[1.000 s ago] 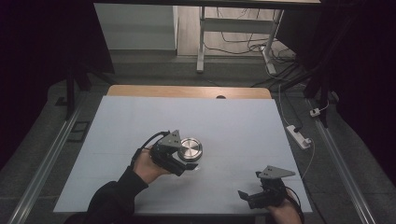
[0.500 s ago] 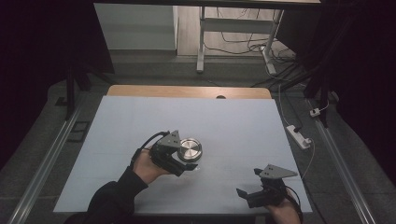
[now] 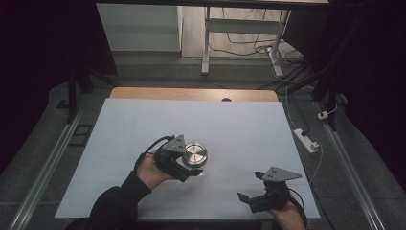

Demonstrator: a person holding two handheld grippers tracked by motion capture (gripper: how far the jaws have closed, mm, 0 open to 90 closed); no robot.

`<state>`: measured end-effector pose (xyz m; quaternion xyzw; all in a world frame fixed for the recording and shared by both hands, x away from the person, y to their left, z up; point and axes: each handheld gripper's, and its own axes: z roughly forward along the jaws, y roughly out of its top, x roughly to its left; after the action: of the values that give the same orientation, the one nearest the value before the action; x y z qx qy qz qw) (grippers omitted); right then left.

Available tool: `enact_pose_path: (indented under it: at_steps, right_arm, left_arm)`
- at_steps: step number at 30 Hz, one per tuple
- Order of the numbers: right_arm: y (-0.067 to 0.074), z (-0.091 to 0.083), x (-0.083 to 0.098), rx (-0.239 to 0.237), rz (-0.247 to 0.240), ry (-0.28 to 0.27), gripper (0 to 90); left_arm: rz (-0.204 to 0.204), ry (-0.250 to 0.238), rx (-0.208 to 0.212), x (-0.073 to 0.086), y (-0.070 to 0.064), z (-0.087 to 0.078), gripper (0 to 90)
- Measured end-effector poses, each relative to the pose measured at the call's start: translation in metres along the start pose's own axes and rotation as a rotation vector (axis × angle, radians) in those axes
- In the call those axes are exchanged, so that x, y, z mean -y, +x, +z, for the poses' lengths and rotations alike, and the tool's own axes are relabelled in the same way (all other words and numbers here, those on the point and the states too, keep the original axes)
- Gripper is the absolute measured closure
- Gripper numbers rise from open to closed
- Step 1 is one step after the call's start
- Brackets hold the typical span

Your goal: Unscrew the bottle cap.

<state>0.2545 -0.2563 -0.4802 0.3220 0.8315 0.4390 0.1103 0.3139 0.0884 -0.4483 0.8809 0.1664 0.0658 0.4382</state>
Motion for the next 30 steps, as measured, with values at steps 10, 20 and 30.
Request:
enact_pose_path:
  at_steps: [10, 20, 30]
  right_arm:
    - [0.007, 0.005, -0.012, -0.034, -0.004, -0.022, 0.0]
    - [0.013, 0.012, -0.023, -0.045, -0.028, -0.032, 0.0]
    - [0.021, 0.018, -0.044, -0.062, -0.083, -0.03, 0.0]
  left_arm:
    - [0.001, -0.019, 0.009, -0.002, -0.001, -0.004, 15.8]
    - [0.009, -0.026, 0.019, -0.001, -0.001, -0.005, 15.8]
    - [0.01, -0.019, 0.024, -0.001, -0.001, -0.003, 15.8]
